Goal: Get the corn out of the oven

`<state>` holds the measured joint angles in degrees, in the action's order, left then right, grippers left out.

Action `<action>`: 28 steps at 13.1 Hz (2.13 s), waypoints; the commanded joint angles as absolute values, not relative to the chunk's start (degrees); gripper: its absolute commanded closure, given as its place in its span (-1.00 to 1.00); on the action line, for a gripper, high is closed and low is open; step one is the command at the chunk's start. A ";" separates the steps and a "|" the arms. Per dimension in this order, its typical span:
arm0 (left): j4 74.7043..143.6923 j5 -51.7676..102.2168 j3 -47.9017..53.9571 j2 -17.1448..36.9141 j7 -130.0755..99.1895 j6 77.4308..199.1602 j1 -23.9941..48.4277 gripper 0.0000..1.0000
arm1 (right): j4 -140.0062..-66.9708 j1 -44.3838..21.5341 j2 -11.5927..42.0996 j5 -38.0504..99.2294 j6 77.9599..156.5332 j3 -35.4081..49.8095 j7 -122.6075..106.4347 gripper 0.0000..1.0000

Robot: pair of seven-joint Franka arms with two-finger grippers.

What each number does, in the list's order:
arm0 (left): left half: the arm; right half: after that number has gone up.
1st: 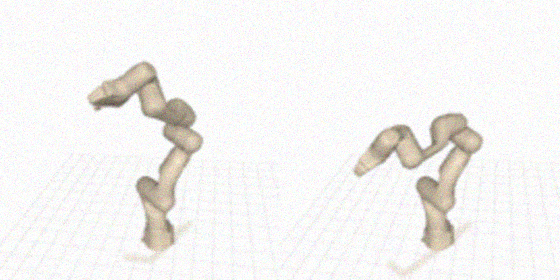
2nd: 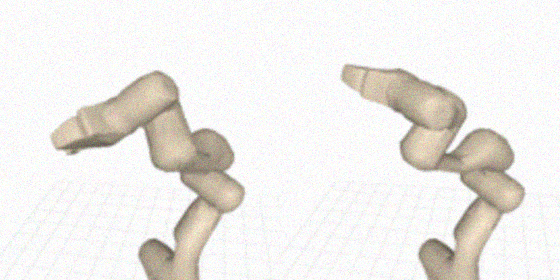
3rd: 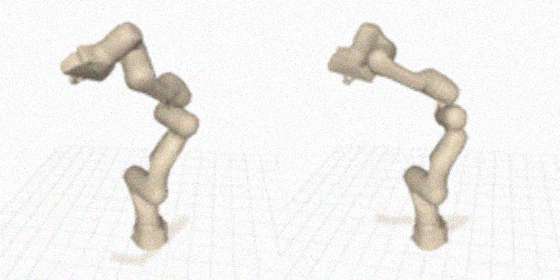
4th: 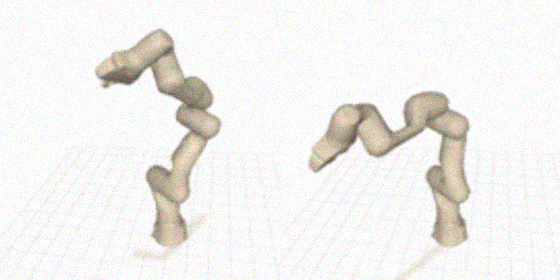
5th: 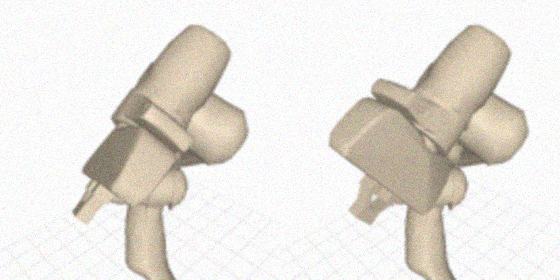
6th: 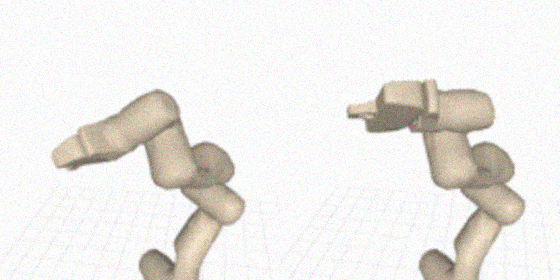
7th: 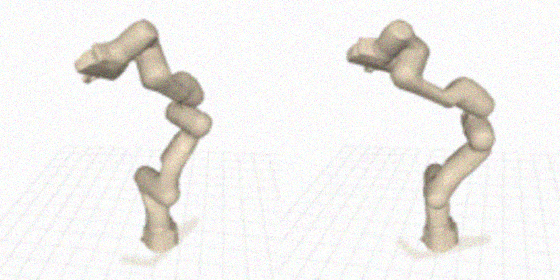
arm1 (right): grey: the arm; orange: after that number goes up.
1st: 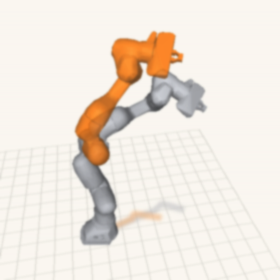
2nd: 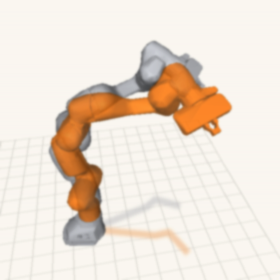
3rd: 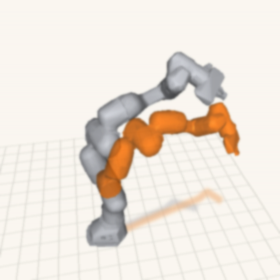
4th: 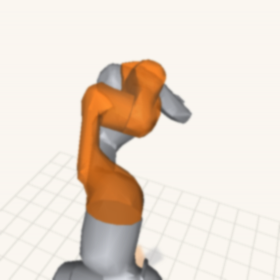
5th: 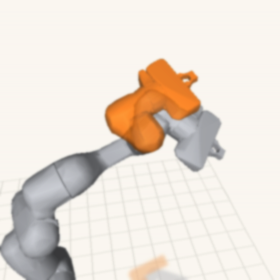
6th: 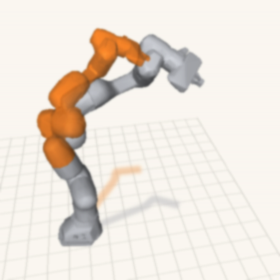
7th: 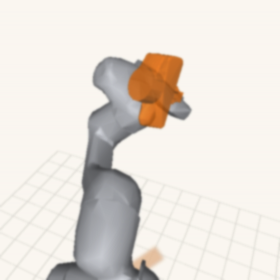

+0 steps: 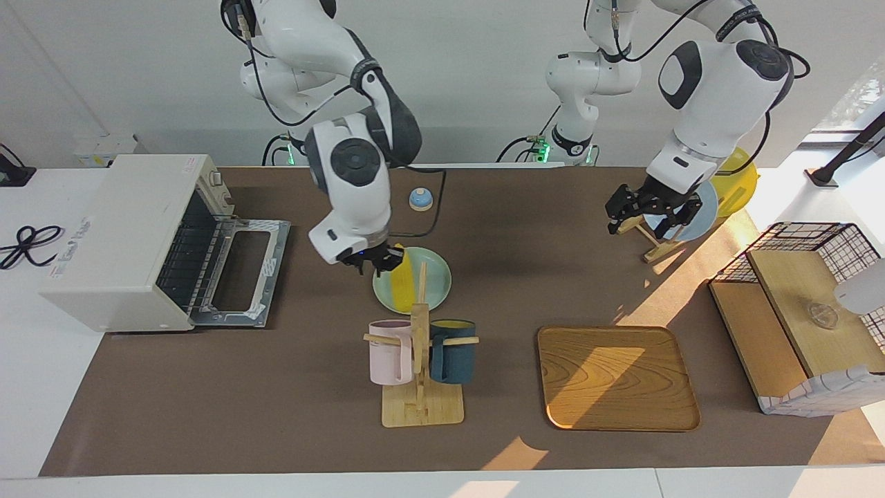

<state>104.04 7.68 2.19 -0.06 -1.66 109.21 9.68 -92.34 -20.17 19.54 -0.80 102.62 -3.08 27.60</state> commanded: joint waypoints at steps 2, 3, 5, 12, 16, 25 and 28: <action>105.21 8.26 1.67 2.98 -11.75 115.21 20.36 -1.00 | -110.00 -13.90 13.28 -5.79 112.55 -2.11 23.75 1.00; 105.12 8.26 1.67 4.64 -13.69 117.23 23.52 -1.00 | -113.08 -11.80 12.49 -6.32 115.63 -2.11 22.51 1.00; 104.94 8.26 1.67 7.89 -18.35 121.53 29.68 -1.00 | -116.61 -9.50 11.78 -6.59 119.51 -2.11 20.49 1.00; 96.10 9.58 1.49 23.78 -37.23 131.56 44.46 -1.00 | -122.08 -7.39 11.78 -11.67 124.98 -2.20 19.60 1.00; 93.34 9.32 1.23 29.26 -41.47 134.01 47.10 -1.00 | -121.82 -6.15 11.78 -15.81 123.05 -2.20 19.42 1.00; 92.56 8.35 1.05 34.10 -45.27 140.01 46.58 -0.98 | -110.40 0.69 4.93 -18.46 103.30 -2.02 0.46 1.00; 92.29 7.38 1.05 34.10 -44.91 140.01 46.49 0.09 | -107.32 2.46 3.61 -18.28 98.18 -2.02 -3.68 1.00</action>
